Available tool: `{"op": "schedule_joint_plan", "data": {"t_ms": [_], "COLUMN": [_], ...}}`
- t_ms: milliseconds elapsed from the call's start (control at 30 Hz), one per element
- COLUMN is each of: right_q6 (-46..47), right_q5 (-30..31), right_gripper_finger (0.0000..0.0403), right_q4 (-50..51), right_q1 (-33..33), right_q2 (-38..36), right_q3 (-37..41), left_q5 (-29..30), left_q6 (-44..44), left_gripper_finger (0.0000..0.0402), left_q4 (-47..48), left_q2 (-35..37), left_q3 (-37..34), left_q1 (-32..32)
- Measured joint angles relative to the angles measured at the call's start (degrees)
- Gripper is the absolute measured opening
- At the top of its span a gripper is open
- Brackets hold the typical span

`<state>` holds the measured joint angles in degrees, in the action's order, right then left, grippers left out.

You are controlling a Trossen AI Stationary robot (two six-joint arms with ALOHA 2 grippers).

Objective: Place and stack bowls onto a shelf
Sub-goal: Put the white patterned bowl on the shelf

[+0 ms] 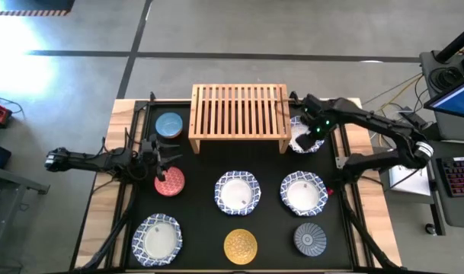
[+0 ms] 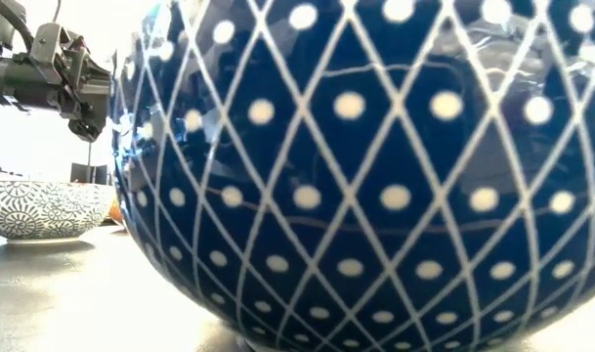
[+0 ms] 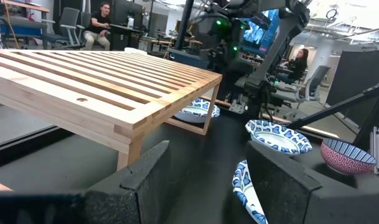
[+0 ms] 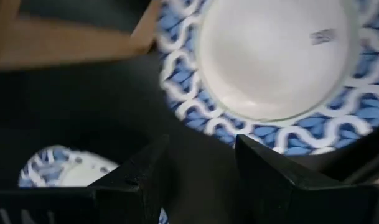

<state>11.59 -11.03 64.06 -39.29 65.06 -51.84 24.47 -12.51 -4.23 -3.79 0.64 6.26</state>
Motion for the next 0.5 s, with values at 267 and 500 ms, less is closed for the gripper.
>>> {"op": "schedule_joint_plan", "data": {"t_ms": [267,500], "right_q6": [0.96,-2.16], "right_q5": [4.31,8.43], "right_gripper_finger": [0.0174,0.0174], "right_q4": [-2.52,-5.57], "right_q1": [8.76,13.19], "right_q2": [1.98,4.56], "right_q3": [3.05,3.37], "left_q5": [0.00,0.02], "left_q6": [0.01,0.00], "left_gripper_finger": [0.0194,0.0194], "left_q4": [0.00,0.00], "left_q2": [0.00,0.00], "left_q3": [-0.02,-0.02], "left_q1": [0.02,0.00]}}
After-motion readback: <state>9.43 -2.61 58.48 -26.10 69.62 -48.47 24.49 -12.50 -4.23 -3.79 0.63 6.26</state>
